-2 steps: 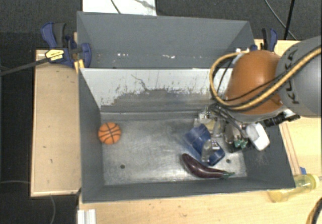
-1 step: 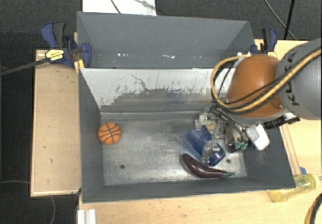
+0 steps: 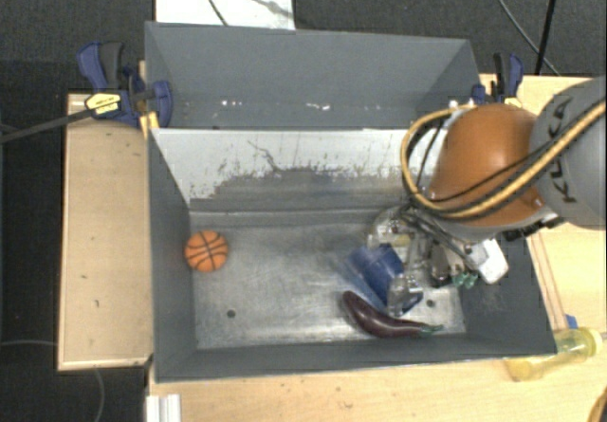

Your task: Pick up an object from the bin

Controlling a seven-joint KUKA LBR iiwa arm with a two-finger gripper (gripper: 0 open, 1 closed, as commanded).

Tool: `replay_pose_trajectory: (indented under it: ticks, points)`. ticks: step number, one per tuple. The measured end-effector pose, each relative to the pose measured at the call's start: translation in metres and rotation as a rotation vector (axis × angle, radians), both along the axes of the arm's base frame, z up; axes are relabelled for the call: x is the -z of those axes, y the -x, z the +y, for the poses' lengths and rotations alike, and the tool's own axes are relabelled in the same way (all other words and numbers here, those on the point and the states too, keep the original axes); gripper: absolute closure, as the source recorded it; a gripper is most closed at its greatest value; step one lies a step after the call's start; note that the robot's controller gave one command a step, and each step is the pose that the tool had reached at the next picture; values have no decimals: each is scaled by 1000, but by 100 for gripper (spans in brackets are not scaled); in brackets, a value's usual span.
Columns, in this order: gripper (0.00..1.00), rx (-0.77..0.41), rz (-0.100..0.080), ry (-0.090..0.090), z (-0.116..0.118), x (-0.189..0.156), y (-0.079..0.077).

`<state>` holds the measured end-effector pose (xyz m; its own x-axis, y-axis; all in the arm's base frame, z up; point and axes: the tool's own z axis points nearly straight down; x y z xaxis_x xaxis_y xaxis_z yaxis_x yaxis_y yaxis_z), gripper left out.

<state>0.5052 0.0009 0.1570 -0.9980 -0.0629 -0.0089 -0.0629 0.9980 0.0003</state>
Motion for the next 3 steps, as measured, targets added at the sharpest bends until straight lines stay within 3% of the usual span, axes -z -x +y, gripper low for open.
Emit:
replay_pose_trajectory:
  ticks: [1, 2, 3]
  points:
    - [0, 66, -7, -3, -5, 24, 2]
    - [0, 279, -33, -15, 0, 31, -5]
    - [100, 247, 5, -1, -6, 47, 7]
